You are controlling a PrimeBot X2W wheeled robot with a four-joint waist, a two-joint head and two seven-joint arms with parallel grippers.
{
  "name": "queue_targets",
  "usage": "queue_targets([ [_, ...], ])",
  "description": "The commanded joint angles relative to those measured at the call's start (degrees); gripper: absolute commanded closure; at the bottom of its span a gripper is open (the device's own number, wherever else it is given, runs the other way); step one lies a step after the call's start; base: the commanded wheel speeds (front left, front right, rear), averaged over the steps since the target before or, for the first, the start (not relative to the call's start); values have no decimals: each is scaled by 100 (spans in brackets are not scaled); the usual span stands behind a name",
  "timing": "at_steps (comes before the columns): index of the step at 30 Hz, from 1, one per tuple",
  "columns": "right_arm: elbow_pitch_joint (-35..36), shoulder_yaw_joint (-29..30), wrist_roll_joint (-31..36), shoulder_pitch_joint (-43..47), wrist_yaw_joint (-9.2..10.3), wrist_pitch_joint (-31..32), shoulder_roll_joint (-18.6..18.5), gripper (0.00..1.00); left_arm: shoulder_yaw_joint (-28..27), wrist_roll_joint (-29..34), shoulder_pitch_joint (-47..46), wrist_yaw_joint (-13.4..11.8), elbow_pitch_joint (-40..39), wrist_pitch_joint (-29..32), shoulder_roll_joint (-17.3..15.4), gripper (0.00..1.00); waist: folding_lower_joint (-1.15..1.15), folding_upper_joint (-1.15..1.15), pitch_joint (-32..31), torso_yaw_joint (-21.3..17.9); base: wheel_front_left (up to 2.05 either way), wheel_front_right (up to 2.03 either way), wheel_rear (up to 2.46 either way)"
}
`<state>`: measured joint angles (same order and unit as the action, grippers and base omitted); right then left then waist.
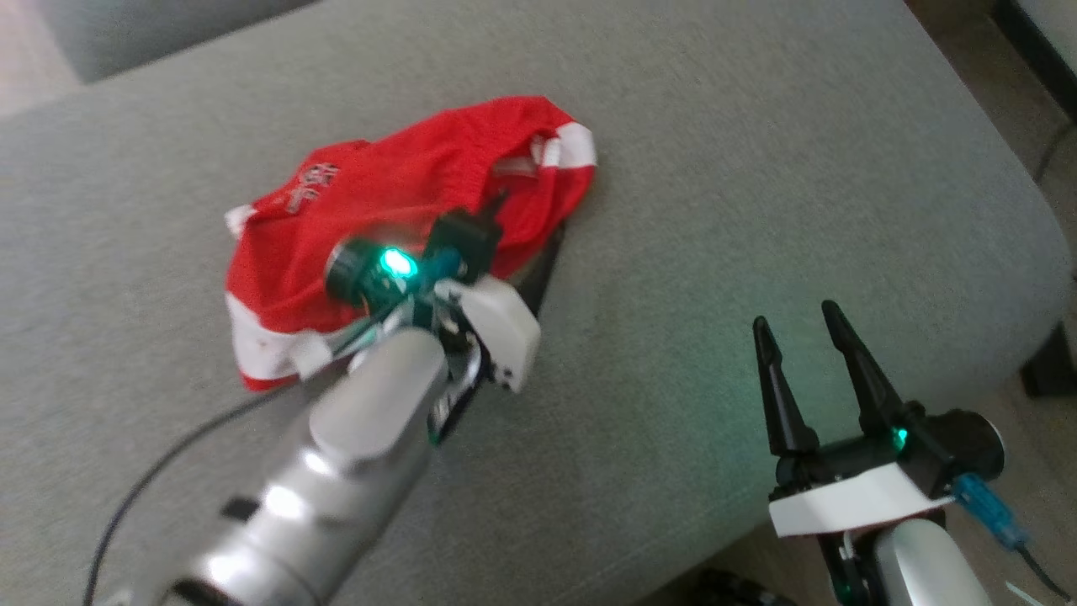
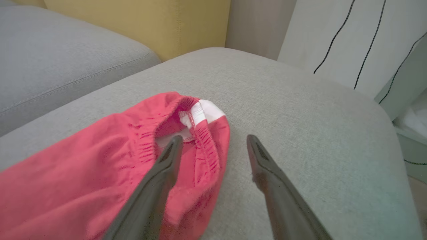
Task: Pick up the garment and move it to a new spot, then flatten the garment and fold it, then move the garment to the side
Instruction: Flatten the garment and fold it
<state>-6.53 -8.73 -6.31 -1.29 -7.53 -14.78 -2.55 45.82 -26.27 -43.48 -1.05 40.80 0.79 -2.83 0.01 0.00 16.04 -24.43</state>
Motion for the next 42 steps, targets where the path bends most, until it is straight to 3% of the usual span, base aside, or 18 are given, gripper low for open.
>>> queue_targets([
  [1, 206, -129, -88, -189, 4, -22, -32, 0, -52, 62, -493, -48, 51, -4, -5, 0, -1, 0, 249, -223, 0, 0, 0],
  [6, 222, -250, -168, -242, 4, -22, -32, 0, 17, 52, -1082, -115, 795, 23, -5, 0, -1, 0, 504, -405, 0, 0, 0],
  [12, 196, -332, -250, -252, 4, -22, -32, 0, -13, -339, -1369, 135, 1237, 119, -5, 0, -1, 0, 644, -554, 0, 0, 0],
  [17, 185, -371, -273, -243, 4, -22, -32, 0, 73, -544, -1493, 187, 1290, 110, -5, 0, -1, 0, 679, -597, 0, 0, 0],
  [30, 151, -614, -344, -243, 4, -22, -32, 0, 612, -618, -1838, -47, 1832, 184, -5, 0, -1, 0, 732, -843, 0, 0, 0],
  [31, 153, -617, -350, -238, 4, -22, -32, 0, 642, -621, -1844, -68, 1905, 210, -5, 16, -1, 0, 733, -851, 0, 0, 0],
  [33, 161, -608, -361, -222, 4, -22, -32, 0, 724, -637, -1843, -81, 2106, 256, -5, 100, -1, 0, 725, -857, 0, 0, 0],
  [42, 88, -505, -243, -212, 4, -22, -32, 0, 798, -1098, -1895, 175, 1590, -164, -5, 100, -1, 0, 441, -505, 0, 0, 0],
])
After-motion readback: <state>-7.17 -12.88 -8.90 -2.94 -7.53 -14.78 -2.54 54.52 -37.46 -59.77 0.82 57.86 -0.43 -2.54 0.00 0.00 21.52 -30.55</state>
